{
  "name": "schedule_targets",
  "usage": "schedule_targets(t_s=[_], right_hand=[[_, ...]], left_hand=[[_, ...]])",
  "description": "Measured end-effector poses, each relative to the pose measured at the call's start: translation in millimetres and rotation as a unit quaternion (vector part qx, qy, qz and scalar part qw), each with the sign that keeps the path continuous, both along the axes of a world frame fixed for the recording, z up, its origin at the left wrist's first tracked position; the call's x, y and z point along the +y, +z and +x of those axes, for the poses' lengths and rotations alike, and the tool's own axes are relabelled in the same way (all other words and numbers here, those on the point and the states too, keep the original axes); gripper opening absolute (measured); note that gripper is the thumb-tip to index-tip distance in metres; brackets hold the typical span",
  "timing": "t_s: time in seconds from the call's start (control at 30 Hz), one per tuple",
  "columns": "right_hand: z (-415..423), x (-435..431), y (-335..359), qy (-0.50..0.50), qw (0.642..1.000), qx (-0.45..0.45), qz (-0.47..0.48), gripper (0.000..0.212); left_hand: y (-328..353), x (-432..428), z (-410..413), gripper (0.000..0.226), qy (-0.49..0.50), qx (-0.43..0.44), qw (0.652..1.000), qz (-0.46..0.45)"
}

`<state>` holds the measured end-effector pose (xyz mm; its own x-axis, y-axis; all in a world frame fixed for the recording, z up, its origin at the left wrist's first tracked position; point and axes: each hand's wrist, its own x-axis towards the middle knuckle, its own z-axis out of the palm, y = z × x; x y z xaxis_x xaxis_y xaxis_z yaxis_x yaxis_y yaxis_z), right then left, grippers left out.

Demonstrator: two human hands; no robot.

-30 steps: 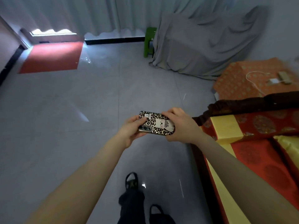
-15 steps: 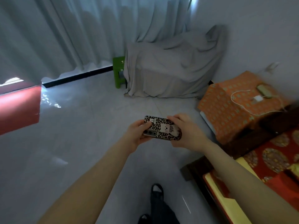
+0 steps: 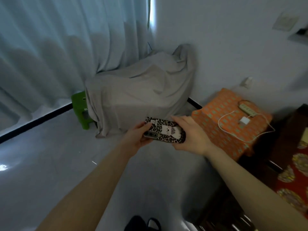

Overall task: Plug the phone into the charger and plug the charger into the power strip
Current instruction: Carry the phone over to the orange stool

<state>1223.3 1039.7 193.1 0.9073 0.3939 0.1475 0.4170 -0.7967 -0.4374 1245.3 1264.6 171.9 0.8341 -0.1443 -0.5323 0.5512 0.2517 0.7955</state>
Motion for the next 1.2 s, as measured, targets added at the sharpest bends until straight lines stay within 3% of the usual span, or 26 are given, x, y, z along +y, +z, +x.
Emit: schedule_targets(t_s=[0.27,0.43,0.57,0.67,0.9,1.1,1.2], right_hand=[[105.8,-83.5,-4.9,-0.149,0.989,0.013,0.000,0.097],[136.4,-139.5,3.3,-0.296,0.954,0.025,0.040,0.100],[151.6,-203.6,5.1,-0.363,0.931,0.042,0.011,0.098],[164.0,-260.1,-3.4,-0.401,0.915,0.041,-0.009,0.094],[221.0,-384.1,-27.9,-0.418,0.905,0.068,-0.023,0.085],[273.6,-457.5,-41.1,-0.409,0.908,0.091,-0.021,0.084],[300.1,-484.8,-49.8,-0.403,0.909,0.105,-0.031,0.085]], left_hand=[[-11.7,-103.9,168.8,0.019,-0.157,-0.005,0.988,-0.004],[-8.4,-197.1,253.4,0.011,-0.293,-0.007,0.956,0.007],[-4.0,-279.9,291.0,0.028,-0.367,0.020,0.930,-0.005],[-8.1,-346.1,316.8,0.027,-0.413,0.029,0.910,-0.010],[-28.9,-480.3,371.3,0.010,-0.438,0.046,0.898,0.020],[-44.9,-553.2,420.0,0.029,-0.430,0.064,0.900,0.036],[-56.6,-579.7,447.5,0.028,-0.421,0.081,0.903,0.028]])
